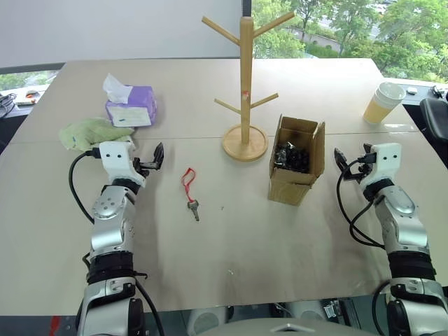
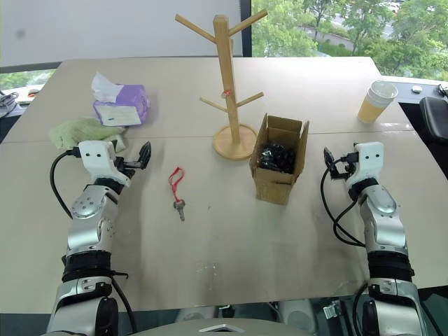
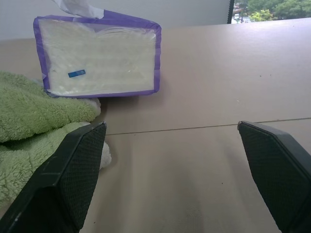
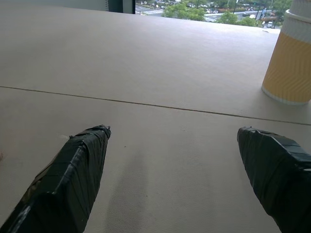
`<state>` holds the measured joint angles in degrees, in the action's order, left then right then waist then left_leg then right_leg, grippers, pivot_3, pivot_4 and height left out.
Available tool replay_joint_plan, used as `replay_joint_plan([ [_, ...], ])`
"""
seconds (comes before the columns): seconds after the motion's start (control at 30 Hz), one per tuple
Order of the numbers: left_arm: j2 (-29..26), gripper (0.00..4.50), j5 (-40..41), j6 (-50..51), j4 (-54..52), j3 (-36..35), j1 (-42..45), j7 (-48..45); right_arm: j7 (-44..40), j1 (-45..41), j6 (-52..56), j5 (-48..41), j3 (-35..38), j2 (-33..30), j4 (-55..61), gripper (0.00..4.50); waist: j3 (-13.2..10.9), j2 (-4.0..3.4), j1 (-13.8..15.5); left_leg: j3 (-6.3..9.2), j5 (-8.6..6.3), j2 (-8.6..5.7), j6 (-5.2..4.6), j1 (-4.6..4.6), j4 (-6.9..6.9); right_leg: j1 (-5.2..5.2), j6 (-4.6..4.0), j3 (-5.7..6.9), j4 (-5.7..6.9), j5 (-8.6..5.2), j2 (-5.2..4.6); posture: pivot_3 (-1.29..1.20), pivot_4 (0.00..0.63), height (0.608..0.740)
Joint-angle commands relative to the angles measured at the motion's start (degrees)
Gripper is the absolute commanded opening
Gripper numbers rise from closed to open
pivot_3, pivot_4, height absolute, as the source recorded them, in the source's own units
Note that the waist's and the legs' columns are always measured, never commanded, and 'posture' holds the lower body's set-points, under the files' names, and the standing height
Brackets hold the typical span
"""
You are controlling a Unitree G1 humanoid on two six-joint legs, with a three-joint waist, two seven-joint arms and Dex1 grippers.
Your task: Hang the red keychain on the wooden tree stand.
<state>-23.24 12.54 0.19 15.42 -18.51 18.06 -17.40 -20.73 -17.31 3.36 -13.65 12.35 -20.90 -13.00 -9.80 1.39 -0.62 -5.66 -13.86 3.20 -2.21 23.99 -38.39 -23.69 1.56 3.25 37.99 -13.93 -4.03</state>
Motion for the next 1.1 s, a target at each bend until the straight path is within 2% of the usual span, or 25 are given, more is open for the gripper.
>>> replay_joint_plan([
  [0.03,-0.6,4.50,1.1,-0.8,-0.8,-1.2,-0.3,-0.6,0.2,-0.6,-1.2,-0.5,1.8,-0.9,1.2,4.49,0.0,0.00,0.0,0.00,0.00,0.00,0.00,0.00,0.00,0.00,0.00,0.00,0.00,0.00,0.00,0.00,0.150,0.740],
  [0.67,-0.9,4.50,1.8,-0.6,-1.5,-0.9,-0.1,-0.7,0.5,-1.2,-1.4,-0.4,1.6,-0.8,0.5,4.49,0.0,0.00,0.0,-0.01,0.00,0.00,0.00,0.00,0.00,0.00,0.00,-0.01,0.00,0.00,0.00,0.00,0.150,0.740],
  [0.83,-0.3,4.50,4.8,-1.3,-4.1,-0.3,-0.8,-4.8,0.4,-1.1,-0.4,-1.0,1.8,-0.9,1.0,4.49,0.0,0.00,0.0,-0.01,0.00,0.00,0.00,-0.01,0.00,0.00,0.00,-0.01,0.00,0.00,0.00,0.00,0.150,0.740],
  [0.9,-0.1,4.50,8.5,-0.7,-8.3,0.9,-1.9,-10.1,-0.4,-1.2,3.3,-2.0,2.0,-2.3,3.2,4.49,0.0,0.00,0.0,-0.03,0.00,0.01,0.00,0.00,0.01,0.00,0.00,-0.02,0.00,0.00,0.00,0.00,0.150,0.740],
  [1.1,-2.9,4.50,16.7,4.7,-25.2,7.6,-9.0,-24.5,-4.7,-7.1,32.2,-12.5,3.5,-15.0,17.8,4.49,-0.1,-0.13,-0.1,-0.08,0.00,0.02,0.00,-0.01,0.00,-0.01,0.00,-0.10,0.00,0.00,-0.06,0.00,0.150,0.740],
])
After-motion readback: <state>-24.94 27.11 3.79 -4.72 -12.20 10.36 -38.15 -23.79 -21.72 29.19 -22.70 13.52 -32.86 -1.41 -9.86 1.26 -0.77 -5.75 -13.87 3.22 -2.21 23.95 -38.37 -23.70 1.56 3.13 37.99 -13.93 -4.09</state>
